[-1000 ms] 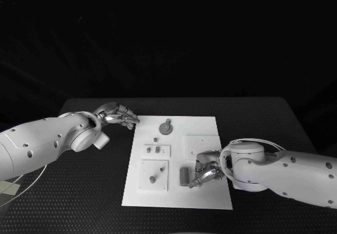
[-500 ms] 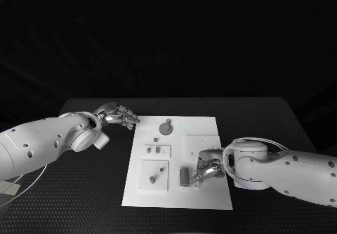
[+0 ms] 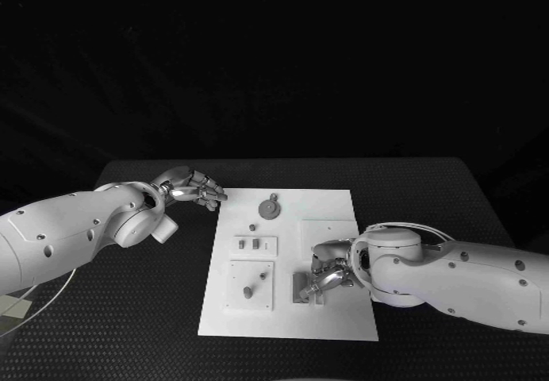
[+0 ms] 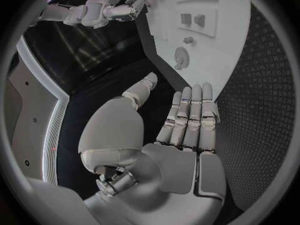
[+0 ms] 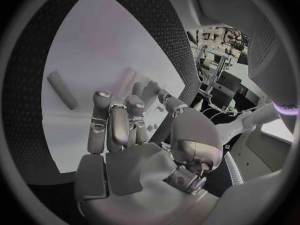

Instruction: Assemble the parts on the task board

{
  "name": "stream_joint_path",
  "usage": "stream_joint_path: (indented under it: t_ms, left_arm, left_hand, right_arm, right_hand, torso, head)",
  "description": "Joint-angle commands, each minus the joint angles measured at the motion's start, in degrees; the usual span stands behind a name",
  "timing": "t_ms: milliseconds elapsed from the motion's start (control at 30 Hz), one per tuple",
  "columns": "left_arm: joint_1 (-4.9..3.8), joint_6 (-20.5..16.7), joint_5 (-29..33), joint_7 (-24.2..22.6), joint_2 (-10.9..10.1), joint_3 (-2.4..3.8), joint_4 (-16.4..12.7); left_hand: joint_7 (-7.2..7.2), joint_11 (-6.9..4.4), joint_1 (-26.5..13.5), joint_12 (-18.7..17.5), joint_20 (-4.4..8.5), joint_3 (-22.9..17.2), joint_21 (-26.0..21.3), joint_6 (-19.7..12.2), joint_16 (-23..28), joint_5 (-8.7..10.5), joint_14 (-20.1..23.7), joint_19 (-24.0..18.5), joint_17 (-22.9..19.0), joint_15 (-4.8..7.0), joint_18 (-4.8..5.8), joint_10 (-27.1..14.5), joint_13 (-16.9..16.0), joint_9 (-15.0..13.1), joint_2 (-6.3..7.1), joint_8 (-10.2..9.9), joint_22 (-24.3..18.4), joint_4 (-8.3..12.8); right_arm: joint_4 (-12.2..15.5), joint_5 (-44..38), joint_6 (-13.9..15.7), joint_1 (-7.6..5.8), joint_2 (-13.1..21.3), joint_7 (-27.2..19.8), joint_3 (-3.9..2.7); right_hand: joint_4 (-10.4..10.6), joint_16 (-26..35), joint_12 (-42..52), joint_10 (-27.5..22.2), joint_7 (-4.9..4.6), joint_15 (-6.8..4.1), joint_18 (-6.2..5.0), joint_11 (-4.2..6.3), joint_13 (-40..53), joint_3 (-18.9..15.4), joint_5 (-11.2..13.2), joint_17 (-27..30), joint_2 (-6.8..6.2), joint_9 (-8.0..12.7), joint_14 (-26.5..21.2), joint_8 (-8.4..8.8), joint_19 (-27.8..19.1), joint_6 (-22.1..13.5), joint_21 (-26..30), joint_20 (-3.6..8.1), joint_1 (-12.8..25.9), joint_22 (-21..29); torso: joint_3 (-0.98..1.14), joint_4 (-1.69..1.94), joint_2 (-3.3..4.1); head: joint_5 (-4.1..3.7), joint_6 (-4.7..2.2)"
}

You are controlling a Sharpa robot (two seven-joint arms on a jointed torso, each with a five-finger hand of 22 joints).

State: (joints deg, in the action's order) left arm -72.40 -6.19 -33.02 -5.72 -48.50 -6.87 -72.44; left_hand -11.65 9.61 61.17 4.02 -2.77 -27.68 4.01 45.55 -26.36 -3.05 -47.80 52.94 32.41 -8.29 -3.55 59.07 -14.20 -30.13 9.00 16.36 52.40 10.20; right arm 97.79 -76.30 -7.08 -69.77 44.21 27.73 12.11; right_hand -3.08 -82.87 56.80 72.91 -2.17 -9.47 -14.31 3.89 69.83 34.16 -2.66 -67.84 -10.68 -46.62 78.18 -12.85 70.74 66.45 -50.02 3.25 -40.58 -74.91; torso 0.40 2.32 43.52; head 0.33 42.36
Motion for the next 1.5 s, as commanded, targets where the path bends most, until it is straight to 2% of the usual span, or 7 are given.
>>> stream_joint_path:
  t_ms: [33,200,567,900,1100,1233,1500]
  left_arm:
    - [-0.07,0.7,0.1,-0.4,0.1,0.03,-0.1]
    - [-0.07,0.7,0.1,-0.4,0.1,0.03,-0.1]
    - [-0.07,0.8,0.1,-0.4,0.0,0.03,-0.2]
    - [-0.07,0.7,0.1,-0.4,0.0,0.03,-0.1]
    - [-0.07,0.7,0.1,-0.4,0.0,0.03,-0.1]
    - [-0.07,0.7,0.1,-0.3,0.0,0.03,-0.1]
    - [-0.07,0.7,0.1,-0.3,-0.1,0.02,-0.2]
  left_hand:
    - [0.18,0.12,-0.4,0.1,-0.03,0.1,0.1,-0.1,0.3,0.22,-0.3,-0.3,0.1,-0.19,-0.95,0.1,0.1,0.1,-0.11,0.3,-0.1,-0.3]
    - [0.18,0.12,-0.4,0.1,-0.03,0.1,0.1,-0.1,0.3,0.21,-0.3,-0.3,0.1,-0.19,-0.95,0.2,0.1,0.1,-0.11,0.3,-0.1,-0.3]
    - [0.18,0.12,-0.4,0.1,-0.03,0.1,0.1,-0.1,0.4,0.22,-0.3,-0.3,0.1,-0.19,-0.95,0.2,0.1,0.1,-0.11,0.3,-0.1,-0.3]
    - [0.18,0.12,-0.4,0.1,-0.03,0.2,0.1,-0.1,0.4,0.22,-0.3,-0.3,0.2,-0.19,-0.95,0.2,0.1,0.1,-0.12,0.3,-0.1,-0.3]
    - [0.18,0.12,-0.4,0.1,-0.04,0.2,0.1,-0.1,0.4,0.22,-0.3,-0.3,0.2,-0.19,-0.94,0.2,0.1,0.1,-0.15,0.3,-0.1,-0.3]
    - [0.18,0.12,-0.5,0.1,-0.04,0.2,0.1,-0.1,0.4,0.21,-0.3,-0.3,0.2,-0.19,-0.94,0.2,0.1,0.1,-0.23,0.3,-0.1,-0.4]
    - [0.18,0.12,-0.5,0.1,-0.04,0.2,0.1,-0.1,0.4,0.21,-0.3,-0.3,0.2,-0.19,-0.94,0.2,0.1,0.1,-0.27,0.3,-0.1,-0.4]
  right_arm:
    - [0.0,-1.7,-2.2,0.11,-0.3,-0.6,0.04]
    - [-0.2,-2.8,-2.6,0.26,-0.8,-0.5,0.07]
    - [-0.5,-3.3,-3.0,0.64,-1.1,-0.5,0.1]
    - [-0.9,-4.9,-1.0,0.76,-1.1,-0.1,0.11]
    - [-1.0,-5.1,0.2,0.77,-1.1,-0.2,0.11]
    - [-0.8,-5.1,-0.1,0.78,-1.0,-0.5,0.11]
    - [-1.0,-6.0,2.4,0.79,-1.0,-0.4,0.1]
  right_hand:
    - [-0.2,0.2,-0.3,-0.2,-0.22,-0.12,-0.69,0.0,0.1,-0.3,-0.2,0.0,-0.02,-0.1,-0.2,0.09,-0.1,-0.2,-0.1,0.08,-0.1,-1.1]
    - [-0.2,0.1,-0.3,-0.2,-0.21,-0.12,-0.69,0.0,0.1,-0.3,-0.2,-0.1,0.14,-0.1,-0.2,0.08,-0.1,-0.2,-0.1,0.09,-0.2,-1.1]
    - [-1.7,0.1,-0.3,-0.2,-0.22,-0.1,-0.69,-0.01,0.1,-0.6,-0.2,-0.1,0.37,-0.1,-0.1,0.07,-0.2,-0.1,-0.1,0.06,-1.1,-1.1]
    - [-2.7,0.1,-0.3,-0.1,-0.23,-0.07,-0.69,-0.02,0.2,-1.0,-0.2,-0.2,1.5,-0.1,-0.1,0.07,-0.2,-0.1,-0.2,-0.01,-1.2,-1.0]
    - [-2.5,0.1,-0.4,-0.1,-0.24,-0.07,-0.69,-0.03,0.2,-1.4,-0.2,-0.1,2.92,-0.1,-0.1,0.12,-0.2,-0.1,-0.1,-0.06,-0.3,-1.0]
    - [-2.8,0.1,-0.4,-0.1,-0.23,-0.08,-0.69,-0.02,0.2,-1.5,-0.1,-0.1,2.95,-0.1,-0.1,0.13,-0.2,-0.1,-0.1,-0.04,-0.3,-1.0]
    - [-3.0,0.1,-0.4,-0.1,-0.23,-0.09,-0.69,-0.02,0.2,-1.5,-0.1,-0.2,3.19,-0.1,-0.1,0.14,-0.2,-0.1,-0.1,-0.02,-0.2,-1.0]
  torso:
    - [-0.03,0.02,-0.01]
    - [-0.01,0.0,-0.01]
    - [-0.02,0.0,-0.02]
    - [0.0,-0.01,-0.02]
    - [0.01,-0.03,-0.02]
    - [0.02,-0.02,-0.03]
    - [0.0,-0.01,-0.02]
  head:
    - [-0.02,0.06]
    - [0.01,0.11]
    - [0.05,0.23]
    - [0.1,0.25]
    - [0.13,0.2]
    - [0.15,0.25]
    - [0.16,0.11]
